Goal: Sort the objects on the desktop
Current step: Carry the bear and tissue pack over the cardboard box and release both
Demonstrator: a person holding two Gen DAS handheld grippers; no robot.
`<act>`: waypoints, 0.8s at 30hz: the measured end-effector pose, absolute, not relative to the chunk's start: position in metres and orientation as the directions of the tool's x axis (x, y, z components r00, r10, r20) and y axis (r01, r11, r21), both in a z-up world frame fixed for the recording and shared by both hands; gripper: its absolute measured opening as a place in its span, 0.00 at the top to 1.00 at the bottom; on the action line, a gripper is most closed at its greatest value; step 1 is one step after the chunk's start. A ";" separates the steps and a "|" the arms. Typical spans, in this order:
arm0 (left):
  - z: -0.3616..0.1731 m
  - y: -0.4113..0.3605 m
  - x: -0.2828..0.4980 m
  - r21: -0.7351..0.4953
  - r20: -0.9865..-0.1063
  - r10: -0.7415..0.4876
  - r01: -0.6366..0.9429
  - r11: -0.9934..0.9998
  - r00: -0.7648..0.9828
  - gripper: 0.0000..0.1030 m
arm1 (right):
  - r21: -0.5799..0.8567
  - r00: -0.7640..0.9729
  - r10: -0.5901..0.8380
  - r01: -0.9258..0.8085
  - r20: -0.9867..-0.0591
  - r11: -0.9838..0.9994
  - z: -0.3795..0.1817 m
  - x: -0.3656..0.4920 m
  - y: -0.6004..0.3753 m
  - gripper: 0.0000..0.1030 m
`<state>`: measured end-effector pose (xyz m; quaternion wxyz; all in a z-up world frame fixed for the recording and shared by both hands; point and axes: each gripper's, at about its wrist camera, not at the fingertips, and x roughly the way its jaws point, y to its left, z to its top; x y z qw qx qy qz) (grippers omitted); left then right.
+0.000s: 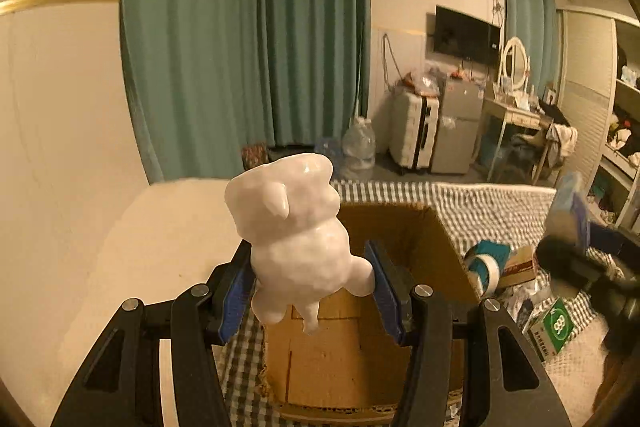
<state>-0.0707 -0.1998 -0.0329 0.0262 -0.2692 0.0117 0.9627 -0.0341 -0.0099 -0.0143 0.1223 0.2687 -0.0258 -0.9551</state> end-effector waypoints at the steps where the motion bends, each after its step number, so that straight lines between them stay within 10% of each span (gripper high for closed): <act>1: -0.037 -0.198 -0.075 0.011 -0.527 0.042 -0.056 -0.998 -0.849 0.46 | 0.108 -0.816 -0.250 0.228 -0.521 -0.968 -0.020 -0.040 -0.014 0.25; 20: -0.088 -0.193 -0.124 -0.051 -0.696 0.064 -0.040 -0.998 -0.715 0.43 | 0.032 -0.695 -0.247 0.307 -0.676 -0.951 -0.115 -0.097 -0.036 0.23; 24: -0.079 -0.187 -0.116 -0.044 -0.663 0.075 -0.061 -0.997 -0.745 0.33 | -0.001 -0.712 -0.232 0.311 -0.663 -0.950 -0.114 -0.092 -0.037 0.10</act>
